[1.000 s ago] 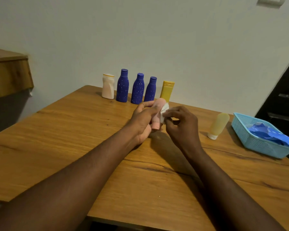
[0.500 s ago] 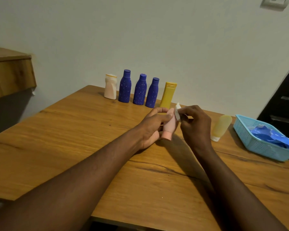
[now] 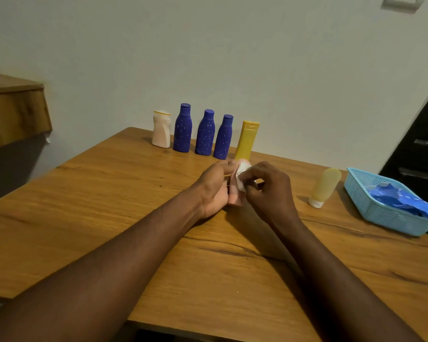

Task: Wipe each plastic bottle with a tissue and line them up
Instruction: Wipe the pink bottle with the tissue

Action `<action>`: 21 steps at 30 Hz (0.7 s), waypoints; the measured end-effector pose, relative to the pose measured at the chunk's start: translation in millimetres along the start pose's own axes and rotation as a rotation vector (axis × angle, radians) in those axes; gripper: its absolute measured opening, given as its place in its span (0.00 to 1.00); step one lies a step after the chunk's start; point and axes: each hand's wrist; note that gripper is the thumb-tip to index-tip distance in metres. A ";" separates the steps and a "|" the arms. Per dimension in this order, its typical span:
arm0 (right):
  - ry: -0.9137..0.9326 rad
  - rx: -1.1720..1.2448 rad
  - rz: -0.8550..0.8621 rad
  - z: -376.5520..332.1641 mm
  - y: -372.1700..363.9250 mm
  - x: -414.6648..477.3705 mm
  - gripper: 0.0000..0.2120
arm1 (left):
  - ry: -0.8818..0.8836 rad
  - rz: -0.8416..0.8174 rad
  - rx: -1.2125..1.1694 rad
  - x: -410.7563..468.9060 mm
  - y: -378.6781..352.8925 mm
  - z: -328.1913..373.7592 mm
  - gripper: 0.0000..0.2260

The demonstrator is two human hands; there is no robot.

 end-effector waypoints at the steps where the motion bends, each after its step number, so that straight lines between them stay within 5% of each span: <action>1: 0.003 0.000 0.019 0.0 1.6 1.1 0.08 | -0.011 -0.016 0.008 -0.6 -1.0 0.2 0.13; 5: 0.025 0.033 0.130 2.6 9.7 5.3 0.08 | -0.017 -0.105 0.080 -3.5 -5.8 -0.4 0.08; 12: 0.004 0.082 0.227 7.4 16.3 8.9 0.07 | -0.031 -0.107 0.119 -2.2 -7.2 -3.9 0.15; 21: -0.014 0.113 0.167 1.4 0.4 5.3 0.08 | -0.137 -0.004 0.066 -5.3 -4.1 -0.5 0.20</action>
Point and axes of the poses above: each hand's wrist, its own x-axis towards the middle knuckle, its own y-axis out of the back of the hand, z = x × y, and after that the axes turned 10 degrees about x, right-handed
